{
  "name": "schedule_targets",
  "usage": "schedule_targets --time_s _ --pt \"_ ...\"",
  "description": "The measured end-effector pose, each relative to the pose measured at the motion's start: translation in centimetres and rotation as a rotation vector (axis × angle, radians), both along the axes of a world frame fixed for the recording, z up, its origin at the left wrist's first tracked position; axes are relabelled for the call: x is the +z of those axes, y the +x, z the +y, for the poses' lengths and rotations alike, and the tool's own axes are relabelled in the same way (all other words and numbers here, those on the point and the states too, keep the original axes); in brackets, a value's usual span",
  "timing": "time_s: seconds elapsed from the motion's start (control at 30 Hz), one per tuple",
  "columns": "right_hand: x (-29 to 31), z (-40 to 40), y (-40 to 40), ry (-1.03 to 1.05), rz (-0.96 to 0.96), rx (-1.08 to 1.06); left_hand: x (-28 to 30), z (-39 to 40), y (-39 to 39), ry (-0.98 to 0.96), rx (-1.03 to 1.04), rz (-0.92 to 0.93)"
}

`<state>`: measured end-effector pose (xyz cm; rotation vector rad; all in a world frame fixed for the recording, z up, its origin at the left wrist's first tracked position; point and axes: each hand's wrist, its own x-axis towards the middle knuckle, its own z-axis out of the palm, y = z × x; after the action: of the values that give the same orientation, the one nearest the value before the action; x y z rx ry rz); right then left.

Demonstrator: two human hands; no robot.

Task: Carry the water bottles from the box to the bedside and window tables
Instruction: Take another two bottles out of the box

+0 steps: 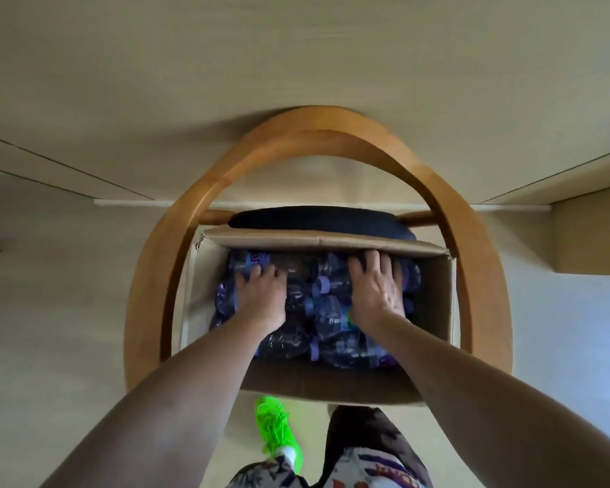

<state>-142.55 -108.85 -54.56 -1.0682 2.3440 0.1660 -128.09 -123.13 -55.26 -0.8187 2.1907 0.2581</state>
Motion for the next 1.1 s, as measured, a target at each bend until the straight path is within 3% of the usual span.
schedule_targets --time_s 0.13,0.3,0.53,0.77,0.87,1.1 --pt "-0.2 0.7 0.1 -0.047 -0.045 -0.027 0.0 -0.1 0.0 -0.036 -0.006 0.017" --pt "0.8 0.9 -0.9 -0.094 -0.072 -0.099 1.5 -0.1 -0.5 0.084 0.017 0.052" --pt "4.9 2.5 -1.1 -0.332 -0.150 -0.303 6.2 0.9 -1.8 0.246 0.071 0.167" --pt "12.4 4.6 0.5 -0.533 -0.240 -0.675 14.1 1.0 -2.9 0.398 0.321 0.300" --pt "16.8 7.6 2.1 -0.667 -0.284 -0.917 18.9 1.9 -3.5 0.456 0.312 0.378" --pt "27.3 17.9 5.5 -1.206 -0.513 -1.365 28.5 10.6 -5.3 0.819 0.283 0.560"
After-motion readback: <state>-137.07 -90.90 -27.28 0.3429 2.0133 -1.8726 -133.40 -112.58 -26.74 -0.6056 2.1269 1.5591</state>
